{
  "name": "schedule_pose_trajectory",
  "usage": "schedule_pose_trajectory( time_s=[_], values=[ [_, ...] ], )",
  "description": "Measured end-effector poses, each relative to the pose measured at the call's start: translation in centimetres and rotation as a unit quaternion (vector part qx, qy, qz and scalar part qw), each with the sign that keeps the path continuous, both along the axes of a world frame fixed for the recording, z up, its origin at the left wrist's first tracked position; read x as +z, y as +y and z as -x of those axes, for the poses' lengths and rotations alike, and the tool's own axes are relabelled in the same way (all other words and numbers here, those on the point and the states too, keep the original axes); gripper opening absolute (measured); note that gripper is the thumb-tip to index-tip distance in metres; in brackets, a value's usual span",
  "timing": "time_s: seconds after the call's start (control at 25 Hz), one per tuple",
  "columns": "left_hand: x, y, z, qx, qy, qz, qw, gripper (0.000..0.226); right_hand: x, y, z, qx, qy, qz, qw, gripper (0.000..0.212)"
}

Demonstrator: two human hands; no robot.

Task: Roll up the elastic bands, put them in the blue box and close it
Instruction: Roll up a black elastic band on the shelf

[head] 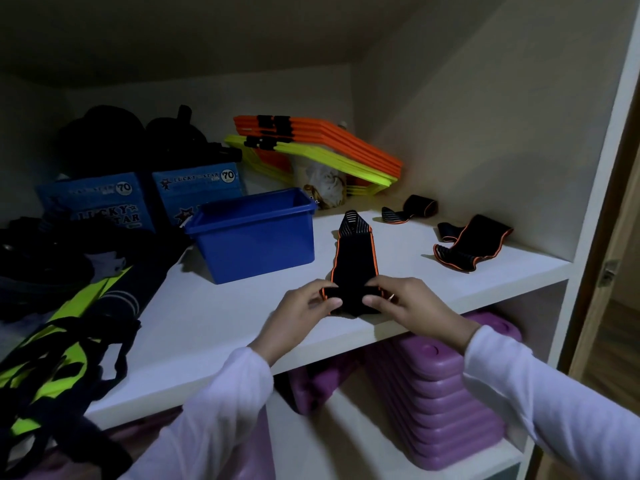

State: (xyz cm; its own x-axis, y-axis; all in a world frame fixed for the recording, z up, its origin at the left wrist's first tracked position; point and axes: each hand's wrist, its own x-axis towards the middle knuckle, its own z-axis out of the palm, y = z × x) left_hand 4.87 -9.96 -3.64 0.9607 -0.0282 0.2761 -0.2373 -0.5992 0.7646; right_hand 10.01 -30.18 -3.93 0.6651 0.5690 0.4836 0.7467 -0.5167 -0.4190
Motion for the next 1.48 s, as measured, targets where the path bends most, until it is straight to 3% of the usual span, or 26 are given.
schedule_pose_trajectory(
  time_s=[0.2,0.36,0.6,0.76,0.92,1.08,1.16,1.28,1.4,1.48],
  values=[
    [0.1,-0.1,-1.2,0.025,0.035,0.056,0.998,0.031,0.5,1.4,-0.5,-0.039,0.104,-0.062,0.992,0.028],
    [0.2,-0.1,-1.6,0.02,0.044,0.061,0.997,0.024,0.7,1.6,-0.7,-0.049,0.13,-0.05,0.989,0.034],
    [0.1,-0.4,-2.1,0.041,0.045,0.065,0.996,0.036,1.6,1.7,-1.0,-0.057,0.187,-0.028,0.98,0.039],
    [0.4,-1.0,-2.6,0.066,0.048,0.057,0.995,0.024,1.7,2.3,-1.5,-0.09,0.212,0.033,0.973,0.042],
    [0.6,-1.3,-2.9,0.09,0.05,0.051,0.993,0.024,1.7,2.4,-1.7,-0.081,0.209,0.021,0.974,0.023],
    [0.8,-0.8,-2.6,0.079,0.032,-0.03,0.996,0.024,1.8,2.4,-1.6,-0.036,0.178,-0.059,0.982,0.014],
    [1.2,-0.9,-2.4,0.039,-0.008,-0.057,0.998,0.022,1.6,2.5,-1.8,-0.026,0.167,-0.047,0.984,0.012],
    [1.4,-1.5,-1.7,-0.001,-0.061,-0.172,0.983,0.027,1.2,2.6,-2.2,-0.031,0.152,-0.017,0.988,0.013],
    [1.0,-1.4,-0.8,-0.018,-0.048,-0.208,0.977,0.03,1.4,2.5,-2.5,-0.033,0.158,0.013,0.987,0.018],
    [0.8,-0.9,-0.4,-0.024,-0.01,-0.211,0.977,0.046,2.0,2.9,-2.8,-0.031,0.088,0.068,0.993,0.024]
  ],
)
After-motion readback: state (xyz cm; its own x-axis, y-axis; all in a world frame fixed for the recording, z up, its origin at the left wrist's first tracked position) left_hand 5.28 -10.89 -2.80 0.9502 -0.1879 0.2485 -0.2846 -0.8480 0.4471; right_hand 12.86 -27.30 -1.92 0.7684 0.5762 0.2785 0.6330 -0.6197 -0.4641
